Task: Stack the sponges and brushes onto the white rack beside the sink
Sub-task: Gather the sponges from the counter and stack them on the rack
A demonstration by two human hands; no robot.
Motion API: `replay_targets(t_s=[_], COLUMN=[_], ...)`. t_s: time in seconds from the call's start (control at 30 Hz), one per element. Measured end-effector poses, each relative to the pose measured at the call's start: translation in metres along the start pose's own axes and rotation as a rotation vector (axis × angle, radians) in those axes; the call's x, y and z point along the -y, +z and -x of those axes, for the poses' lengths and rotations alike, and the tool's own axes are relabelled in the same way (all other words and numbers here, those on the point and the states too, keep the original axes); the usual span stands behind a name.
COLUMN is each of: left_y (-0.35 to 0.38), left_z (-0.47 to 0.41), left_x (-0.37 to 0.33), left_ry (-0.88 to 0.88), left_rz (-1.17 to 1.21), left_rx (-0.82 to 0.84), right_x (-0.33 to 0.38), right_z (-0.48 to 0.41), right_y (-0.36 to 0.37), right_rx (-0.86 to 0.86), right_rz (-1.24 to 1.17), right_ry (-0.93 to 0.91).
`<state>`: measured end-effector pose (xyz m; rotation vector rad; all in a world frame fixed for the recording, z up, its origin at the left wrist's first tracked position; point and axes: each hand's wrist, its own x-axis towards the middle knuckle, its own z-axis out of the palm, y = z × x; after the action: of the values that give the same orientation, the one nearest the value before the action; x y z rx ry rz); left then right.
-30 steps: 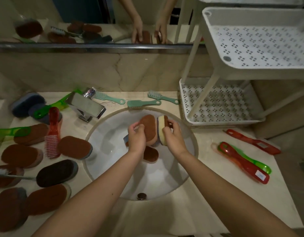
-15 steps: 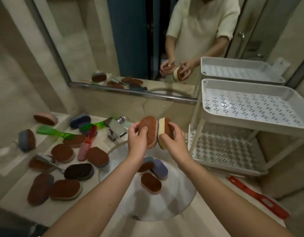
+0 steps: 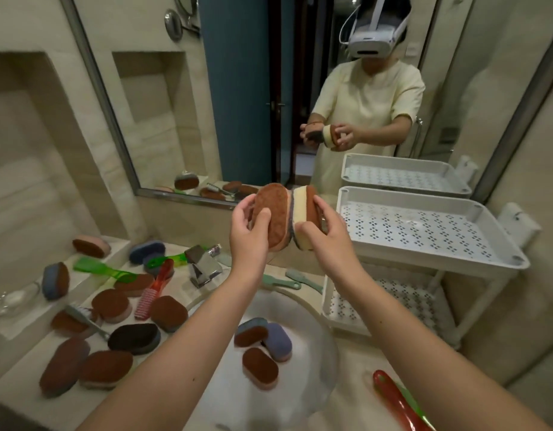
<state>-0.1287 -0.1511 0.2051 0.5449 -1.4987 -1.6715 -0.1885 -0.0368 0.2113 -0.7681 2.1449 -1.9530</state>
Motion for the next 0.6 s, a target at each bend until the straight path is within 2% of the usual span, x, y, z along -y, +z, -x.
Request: replay_targets(t_s=[0.17,0.43,0.6], left_y=[0.043,0.12,0.159], left_z=[0.004,0.005,0.001], left_x=[-0.009,-0.012,0.001], left_ry=[-0.01,-0.063,-0.113], left_rz=[0.042,-0.1,-0.2], left_rx=[0.149,0.612,0.796], right_x=[0.008,0.003,-0.011], right_z=[-0.006,-0.021,-0.034], right_y=[-0.049,-0.132,-0.173], right_rx=[-0.069,-0.259,-0.335], right_rz=[0.072,0.193,0.319], right_ry=[-0.029,-0.012,0.029])
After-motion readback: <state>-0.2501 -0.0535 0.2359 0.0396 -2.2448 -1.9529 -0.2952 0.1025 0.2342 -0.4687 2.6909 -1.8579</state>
